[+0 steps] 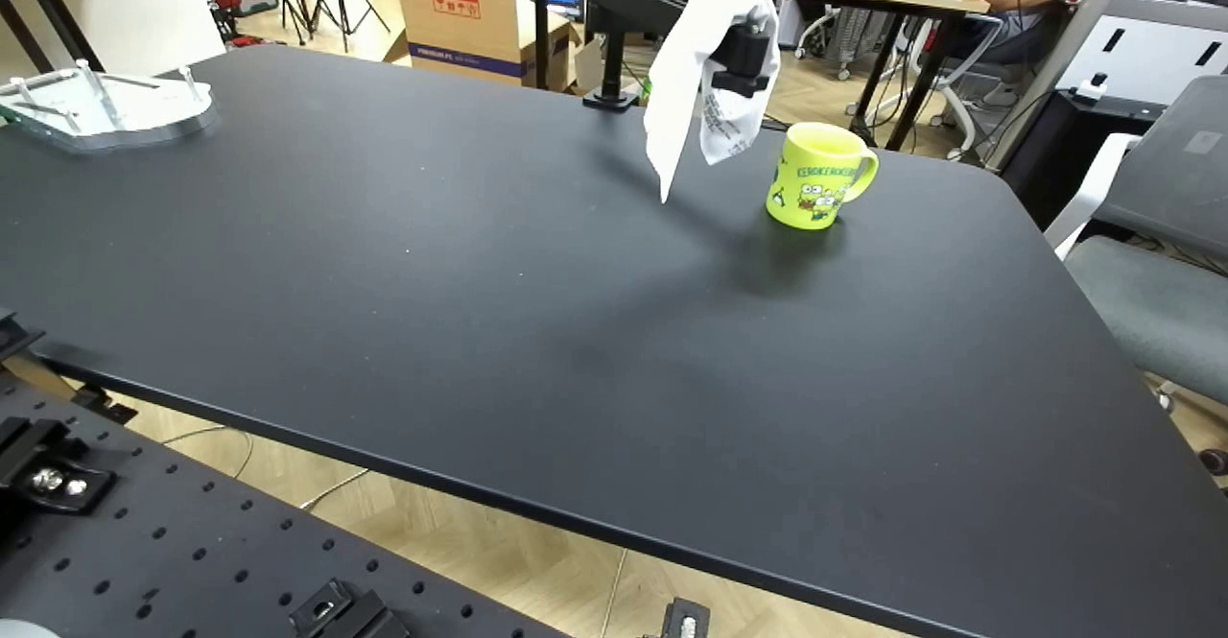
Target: Put the cloth on the table
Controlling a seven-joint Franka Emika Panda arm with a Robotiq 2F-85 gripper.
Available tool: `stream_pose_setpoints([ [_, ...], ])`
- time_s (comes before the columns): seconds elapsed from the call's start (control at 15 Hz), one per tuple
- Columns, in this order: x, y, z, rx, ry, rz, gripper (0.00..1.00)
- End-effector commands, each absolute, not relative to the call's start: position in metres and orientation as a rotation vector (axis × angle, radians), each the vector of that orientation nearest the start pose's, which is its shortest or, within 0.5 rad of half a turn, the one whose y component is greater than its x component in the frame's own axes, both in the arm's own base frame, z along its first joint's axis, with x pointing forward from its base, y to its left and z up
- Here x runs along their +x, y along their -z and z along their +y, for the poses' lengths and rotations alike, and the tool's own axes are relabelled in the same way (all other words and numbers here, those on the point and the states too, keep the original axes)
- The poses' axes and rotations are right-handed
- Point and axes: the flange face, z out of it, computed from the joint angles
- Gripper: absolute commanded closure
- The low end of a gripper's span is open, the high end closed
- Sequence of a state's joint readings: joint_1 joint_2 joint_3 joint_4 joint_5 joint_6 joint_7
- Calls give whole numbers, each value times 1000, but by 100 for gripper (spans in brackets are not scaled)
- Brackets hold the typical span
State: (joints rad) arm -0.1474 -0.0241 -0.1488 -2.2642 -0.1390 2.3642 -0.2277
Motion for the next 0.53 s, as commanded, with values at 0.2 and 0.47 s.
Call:
stream_pose_setpoints([
  [0.2, 509, -406, -97, -3263, 150, -206, 99],
  [0.47, 516, -414, -25, -3252, 164, -449, 99],
])
